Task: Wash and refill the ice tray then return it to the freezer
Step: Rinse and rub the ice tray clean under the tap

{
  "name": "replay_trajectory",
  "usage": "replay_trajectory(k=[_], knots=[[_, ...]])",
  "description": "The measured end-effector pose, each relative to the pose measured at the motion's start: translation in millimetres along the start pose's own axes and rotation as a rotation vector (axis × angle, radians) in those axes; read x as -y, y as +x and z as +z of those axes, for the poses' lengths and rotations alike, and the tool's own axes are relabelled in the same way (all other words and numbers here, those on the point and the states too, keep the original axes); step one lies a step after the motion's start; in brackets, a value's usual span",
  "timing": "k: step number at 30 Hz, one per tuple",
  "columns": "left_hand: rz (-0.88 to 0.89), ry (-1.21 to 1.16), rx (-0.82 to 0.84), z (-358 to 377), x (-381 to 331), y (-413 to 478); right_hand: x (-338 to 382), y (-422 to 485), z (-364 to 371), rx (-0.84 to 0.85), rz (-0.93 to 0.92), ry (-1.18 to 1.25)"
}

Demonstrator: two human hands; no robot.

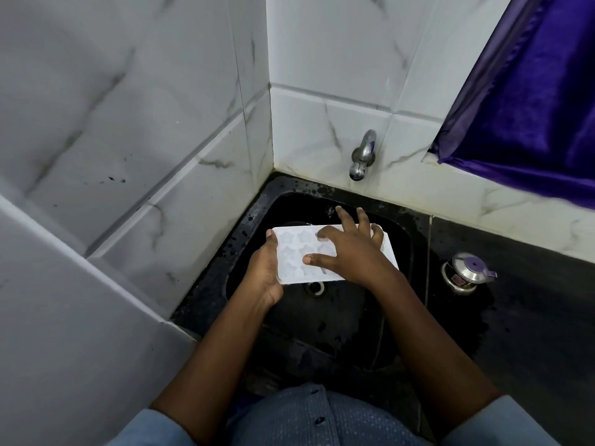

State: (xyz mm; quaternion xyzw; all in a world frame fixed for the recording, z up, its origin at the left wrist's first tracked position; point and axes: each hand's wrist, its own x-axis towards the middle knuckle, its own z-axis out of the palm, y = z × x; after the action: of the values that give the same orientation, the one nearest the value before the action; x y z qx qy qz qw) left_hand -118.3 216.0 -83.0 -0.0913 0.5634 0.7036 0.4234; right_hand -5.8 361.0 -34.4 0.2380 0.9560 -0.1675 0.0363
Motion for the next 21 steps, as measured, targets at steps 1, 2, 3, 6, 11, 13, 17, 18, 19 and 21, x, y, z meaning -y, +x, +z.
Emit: replay_trajectory(k=[1,2,3,6,11,13,17,18,19,21], knots=[[-0.005,-0.004,-0.002,0,-1,-1,0,0,0,0.003,-0.003,-0.004],[-0.011,-0.008,-0.002,1,-1,-1,0,0,1,0.005,-0.006,-0.005],[-0.016,-0.008,-0.003,1,-1,-2,0,0,1,0.005,-0.008,-0.003],[-0.024,-0.006,-0.005,2,0,-4,-1,0,2,0.001,-0.01,-0.004],[-0.012,0.02,-0.006,2,2,-7,-2,1,4,0.003,-0.003,-0.013],[-0.009,0.028,0.002,3,3,-8,-2,1,4,-0.004,0.0,-0.008],[-0.027,0.007,-0.015,5,0,-9,-4,-1,6,-0.003,0.002,0.004],[-0.03,0.004,-0.017,5,-1,-9,-4,-1,6,-0.003,0.001,0.01],[-0.032,0.004,-0.02,5,-1,-9,-4,-1,6,-0.006,0.001,0.016],[-0.035,0.011,-0.026,5,0,-11,-4,-2,5,-0.011,0.0,0.025]])
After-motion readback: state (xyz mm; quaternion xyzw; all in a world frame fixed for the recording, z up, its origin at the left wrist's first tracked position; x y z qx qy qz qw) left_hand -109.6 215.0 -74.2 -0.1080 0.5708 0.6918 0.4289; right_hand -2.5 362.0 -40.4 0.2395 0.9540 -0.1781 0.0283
